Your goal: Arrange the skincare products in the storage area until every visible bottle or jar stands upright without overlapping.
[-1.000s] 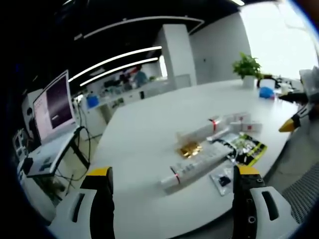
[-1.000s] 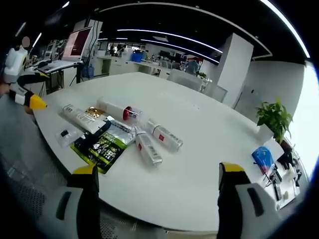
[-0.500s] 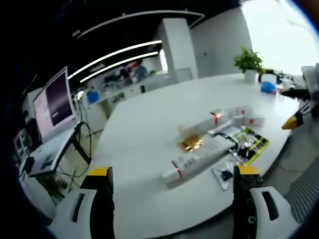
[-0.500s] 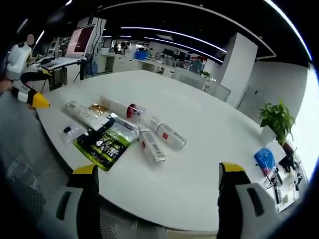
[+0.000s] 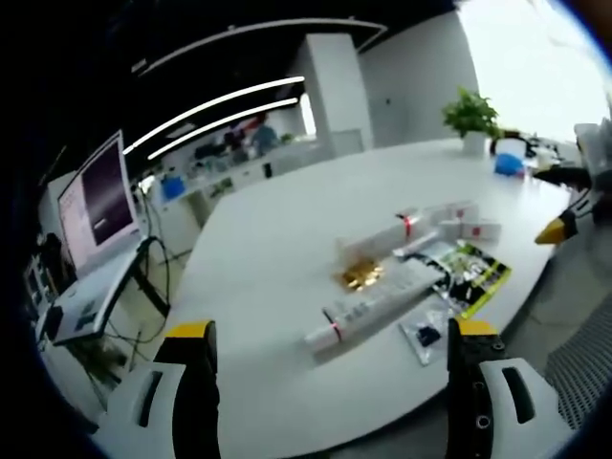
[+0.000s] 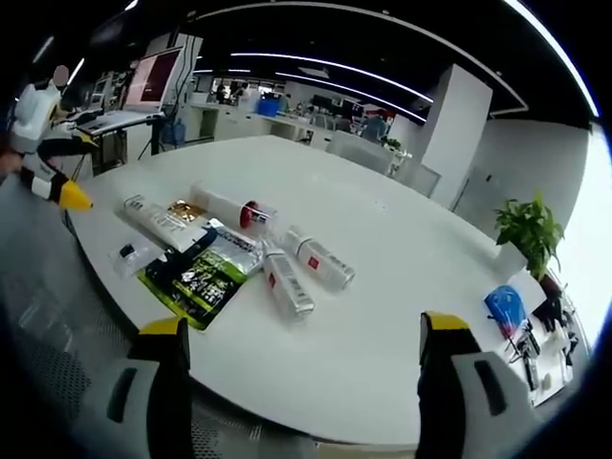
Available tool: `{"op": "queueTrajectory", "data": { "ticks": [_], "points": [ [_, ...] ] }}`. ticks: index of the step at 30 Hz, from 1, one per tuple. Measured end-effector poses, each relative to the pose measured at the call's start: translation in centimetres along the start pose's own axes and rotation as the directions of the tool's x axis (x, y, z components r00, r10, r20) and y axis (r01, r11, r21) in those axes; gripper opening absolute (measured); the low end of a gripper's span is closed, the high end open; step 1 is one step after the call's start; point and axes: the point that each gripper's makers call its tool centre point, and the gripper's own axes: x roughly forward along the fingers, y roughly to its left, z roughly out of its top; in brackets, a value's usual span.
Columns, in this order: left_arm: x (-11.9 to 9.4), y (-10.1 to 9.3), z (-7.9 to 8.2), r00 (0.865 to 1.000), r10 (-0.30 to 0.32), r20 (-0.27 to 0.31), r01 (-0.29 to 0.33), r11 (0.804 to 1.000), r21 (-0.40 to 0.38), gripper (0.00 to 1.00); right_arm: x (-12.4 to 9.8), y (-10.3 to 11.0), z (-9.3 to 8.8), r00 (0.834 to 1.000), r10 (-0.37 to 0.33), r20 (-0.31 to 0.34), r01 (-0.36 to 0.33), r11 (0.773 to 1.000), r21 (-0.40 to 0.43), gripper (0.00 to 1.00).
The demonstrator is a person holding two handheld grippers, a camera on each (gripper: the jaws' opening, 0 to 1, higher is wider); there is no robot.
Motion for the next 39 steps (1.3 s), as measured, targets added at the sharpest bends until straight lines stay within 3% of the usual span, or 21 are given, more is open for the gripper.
{"op": "queueTrajectory", "data": {
  "ticks": [4, 8, 9, 10, 11, 14, 19, 22, 25, 28, 33, 35, 39],
  "points": [
    [0.1, -0.3, 0.0, 1.000, -0.025, -0.013, 0.025, 1.000, 0.010, 0.97, 0.0, 0.0, -0.2, 1.000, -0.002, -0.013, 0.002, 1.000, 0.000, 1.00],
    [0.3, -0.3, 0.7, 0.998, -0.062, 0.011, 0.061, 0.996, 0.060, 0.97, 0.0, -0.1, -0.4, 1.000, -0.006, -0.023, 0.006, 1.000, -0.004, 1.00],
    [0.4, -0.5, 0.6, 0.996, -0.084, -0.007, 0.085, 0.995, 0.050, 0.97, 0.0, -0.1, -0.4, 1.000, -0.007, -0.023, 0.007, 1.000, -0.004, 1.00],
    [0.5, -0.4, -1.1, 0.986, -0.098, -0.138, 0.098, 0.995, -0.006, 0.97, 0.0, -0.1, -0.4, 1.000, -0.009, -0.025, 0.009, 1.000, -0.007, 1.00],
    [0.6, -0.4, -1.6, 0.978, -0.113, -0.173, 0.113, 0.994, -0.013, 0.97, 0.0, -0.1, -0.4, 1.000, -0.006, -0.024, 0.006, 1.000, -0.006, 1.00],
    [1.5, 0.0, 0.0, 0.987, -0.115, -0.112, 0.122, 0.991, 0.058, 0.97, 0.0, 0.0, -0.5, 0.999, -0.001, -0.034, 0.000, 1.000, -0.010, 1.00],
    [2.4, -0.2, 2.1, 0.981, -0.156, -0.115, 0.173, 0.973, 0.155, 0.97, 0.0, 0.0, -0.5, 0.999, -0.002, -0.034, 0.002, 1.000, -0.009, 1.00],
    [3.5, -0.5, 3.3, 0.970, -0.196, -0.143, 0.226, 0.945, 0.235, 0.97, 0.1, 0.0, -0.6, 0.999, -0.004, -0.037, 0.003, 1.000, -0.007, 1.00],
    [4.2, -0.4, 4.1, 0.969, -0.187, -0.161, 0.233, 0.912, 0.337, 0.97, 0.1, 0.0, -0.6, 0.999, -0.001, -0.037, 0.001, 1.000, -0.006, 1.00],
    [4.8, -0.8, 4.5, 0.963, -0.201, -0.182, 0.256, 0.895, 0.365, 0.97, 0.1, -0.1, -0.6, 0.999, -0.003, -0.034, 0.003, 1.000, -0.003, 1.00],
    [6.0, -1.4, 5.1, 0.942, -0.234, -0.241, 0.321, 0.838, 0.442, 0.89, 0.1, -0.1, -0.6, 0.999, -0.005, -0.035, 0.005, 1.000, -0.001, 1.00],
    [6.5, -1.7, 5.1, 0.927, -0.251, -0.279, 0.360, 0.806, 0.470, 0.86, 0.1, -0.1, -0.6, 0.999, -0.004, -0.036, 0.004, 1.000, -0.003, 1.00],
    [7.7, -1.7, 5.9, 0.920, -0.254, -0.300, 0.379, 0.774, 0.508, 0.83, 0.1, -0.2, -0.6, 0.999, -0.008, -0.031, 0.008, 1.000, 0.001, 1.00]
  ]
}}
